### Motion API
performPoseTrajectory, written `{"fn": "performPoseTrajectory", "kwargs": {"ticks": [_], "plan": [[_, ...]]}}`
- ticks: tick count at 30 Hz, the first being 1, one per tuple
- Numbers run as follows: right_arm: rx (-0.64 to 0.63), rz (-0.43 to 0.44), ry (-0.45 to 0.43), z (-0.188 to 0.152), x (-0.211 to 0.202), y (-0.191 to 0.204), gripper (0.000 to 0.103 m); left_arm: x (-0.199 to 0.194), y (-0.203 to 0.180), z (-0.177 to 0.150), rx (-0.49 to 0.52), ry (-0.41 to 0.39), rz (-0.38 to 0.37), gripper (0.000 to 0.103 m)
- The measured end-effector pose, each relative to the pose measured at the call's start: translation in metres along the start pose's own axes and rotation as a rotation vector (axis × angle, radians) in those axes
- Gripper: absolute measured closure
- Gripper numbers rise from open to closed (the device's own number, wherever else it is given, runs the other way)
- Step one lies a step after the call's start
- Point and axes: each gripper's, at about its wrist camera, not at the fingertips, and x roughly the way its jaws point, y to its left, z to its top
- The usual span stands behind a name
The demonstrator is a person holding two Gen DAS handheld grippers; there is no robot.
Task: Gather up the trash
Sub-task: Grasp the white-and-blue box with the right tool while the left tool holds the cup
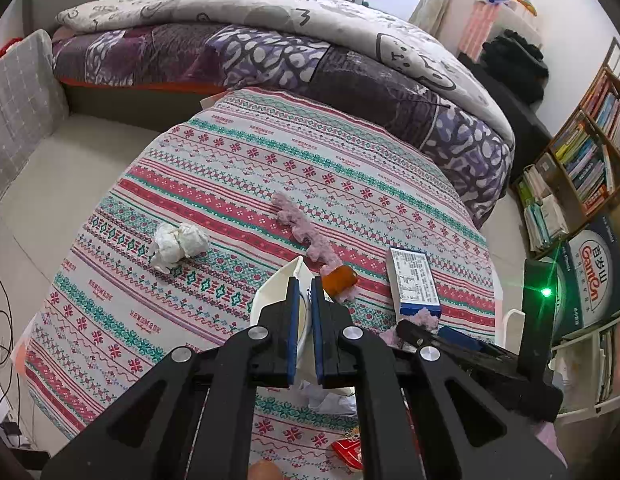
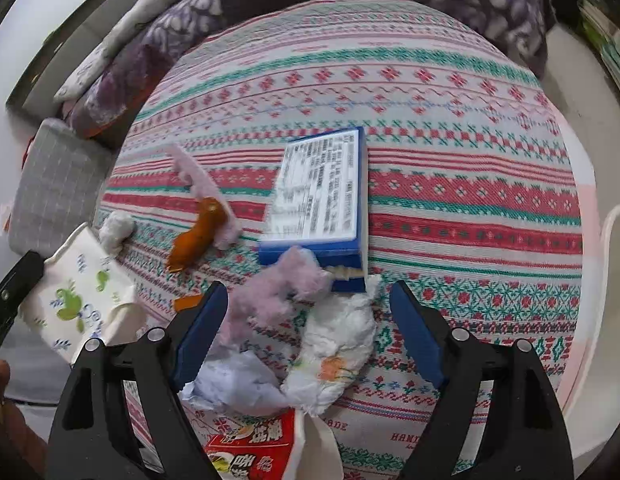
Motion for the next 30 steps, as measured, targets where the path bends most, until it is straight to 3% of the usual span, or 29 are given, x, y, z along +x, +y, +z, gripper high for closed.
{"fn": "performPoseTrajectory", "kwargs": {"ticks": [4,8,14,18,20,21,30], "plan": [[0.057,0.008,-0.055,0.008,-0.007,-0.008,0.014,-0.003,0.004,0.001,-0.009,-0.005,-0.002,0.097],[0.099,-0.040,-0.103,0.018,0.000,-0.015,0.014,-0.004,0.006,-0.001,-0.011,-0.005,0.000,0.097],[-0.062,-0.165,-0.153,0.025,0.010,0.014,0.008,0.001,0.010,-0.001,-0.020,0.007,0.010,0.097],[-0.145,-0.206,-0.120,0.026,0.021,0.030,0.008,0.004,0.011,-0.001,-0.018,0.006,0.021,0.097],[-0.143,-0.196,-0.097,0.025,0.026,0.029,0.027,0.004,0.011,-0.001,-0.016,0.003,0.027,0.097],[-0.131,-0.178,-0.068,0.028,0.031,0.028,0.049,0.004,0.011,-0.001,-0.016,0.002,0.029,0.097],[-0.120,-0.114,-0.197,0.025,-0.014,0.027,0.049,-0.002,0.009,0.001,-0.021,-0.034,0.032,0.097]]}}
